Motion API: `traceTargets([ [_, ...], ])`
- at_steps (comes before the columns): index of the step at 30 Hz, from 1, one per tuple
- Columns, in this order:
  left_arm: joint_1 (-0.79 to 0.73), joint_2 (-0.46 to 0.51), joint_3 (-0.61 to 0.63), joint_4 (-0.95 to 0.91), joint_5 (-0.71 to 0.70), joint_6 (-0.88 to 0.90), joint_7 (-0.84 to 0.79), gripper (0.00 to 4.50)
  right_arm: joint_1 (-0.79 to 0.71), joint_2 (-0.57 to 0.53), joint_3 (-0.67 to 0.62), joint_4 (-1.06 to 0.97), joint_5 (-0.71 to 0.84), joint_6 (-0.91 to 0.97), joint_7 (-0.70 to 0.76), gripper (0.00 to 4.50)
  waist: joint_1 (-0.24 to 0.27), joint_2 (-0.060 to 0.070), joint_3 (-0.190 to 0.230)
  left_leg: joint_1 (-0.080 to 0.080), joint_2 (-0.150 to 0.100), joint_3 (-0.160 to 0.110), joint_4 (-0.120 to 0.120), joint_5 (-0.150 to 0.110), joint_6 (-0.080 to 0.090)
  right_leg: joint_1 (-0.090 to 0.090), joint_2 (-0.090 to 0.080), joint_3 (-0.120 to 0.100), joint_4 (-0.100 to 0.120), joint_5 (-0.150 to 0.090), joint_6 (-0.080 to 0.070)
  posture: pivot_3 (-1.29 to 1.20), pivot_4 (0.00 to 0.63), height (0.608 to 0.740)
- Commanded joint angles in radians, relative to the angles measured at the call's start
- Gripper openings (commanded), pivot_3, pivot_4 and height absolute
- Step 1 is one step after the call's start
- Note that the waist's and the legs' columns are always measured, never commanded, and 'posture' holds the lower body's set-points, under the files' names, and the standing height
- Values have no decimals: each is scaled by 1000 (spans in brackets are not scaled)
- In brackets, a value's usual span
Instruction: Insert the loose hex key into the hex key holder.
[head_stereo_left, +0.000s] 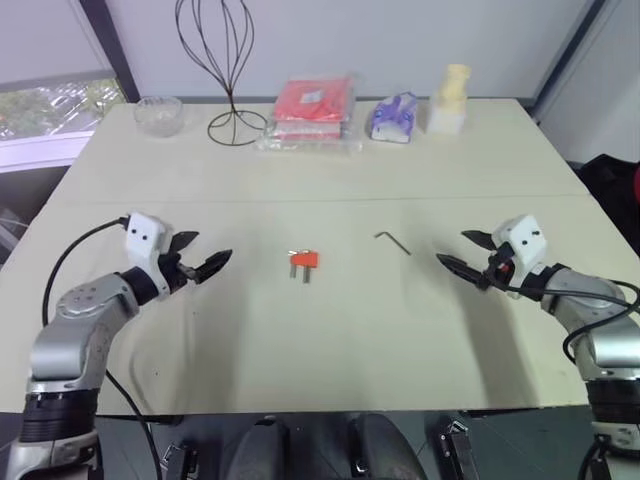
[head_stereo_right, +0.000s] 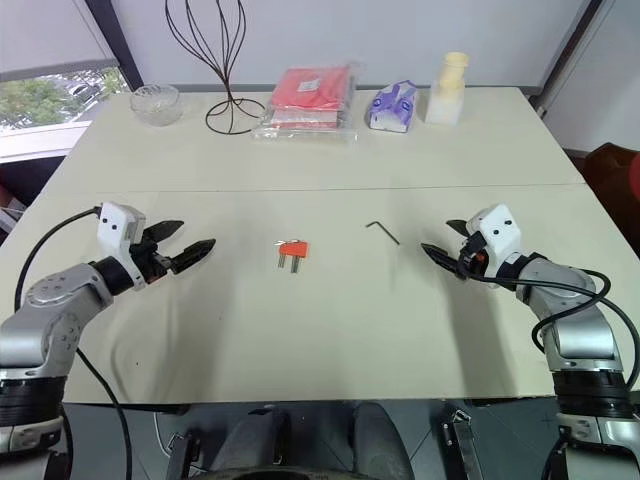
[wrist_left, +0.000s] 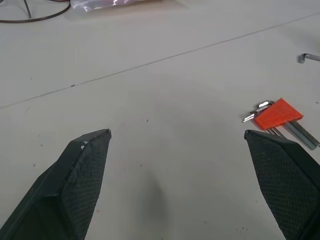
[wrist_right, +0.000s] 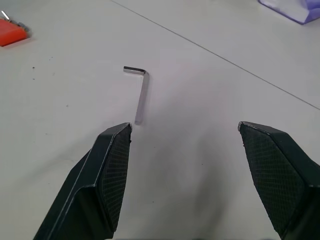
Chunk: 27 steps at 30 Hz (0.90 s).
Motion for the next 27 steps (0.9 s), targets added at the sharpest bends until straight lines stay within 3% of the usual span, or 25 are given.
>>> traceTargets([
  [1, -21, 16, 13, -11, -3, -13, -9, 4464, -4, 0, -14, -13, -2, -24, -2, 3540, 0, 0, 0, 0, 0, 0, 0, 0, 0, 0, 0, 0, 0, 0, 0, 0, 150, 740],
  [12, -111, 37, -24, 95, 37, -66, -77, 4464, -75, 7, 31, 15, -17, -28, 22, 3540, -2, 0, 0, 0, 0, 0, 0, 0, 0, 0, 0, 0, 0, 0, 0, 0, 150, 740],
  [20, -264, 227, -172, 189, 62, -137, -467, 4464, -331, 211, 292, 181, -97, -134, 138, 3540, -29, 0, 3, 0, 0, 0, 0, 0, 0, 0, 3, 0, 0, 0, -1, 0, 150, 740],
  [27, -304, 276, -206, 180, 61, -120, -573, 4464, -535, 396, 395, 553, -165, -312, 238, 3540, -33, 1, 5, -1, 1, 0, -1, 0, 0, -2, 3, 0, 1, 0, -1, 0, 150, 740],
])
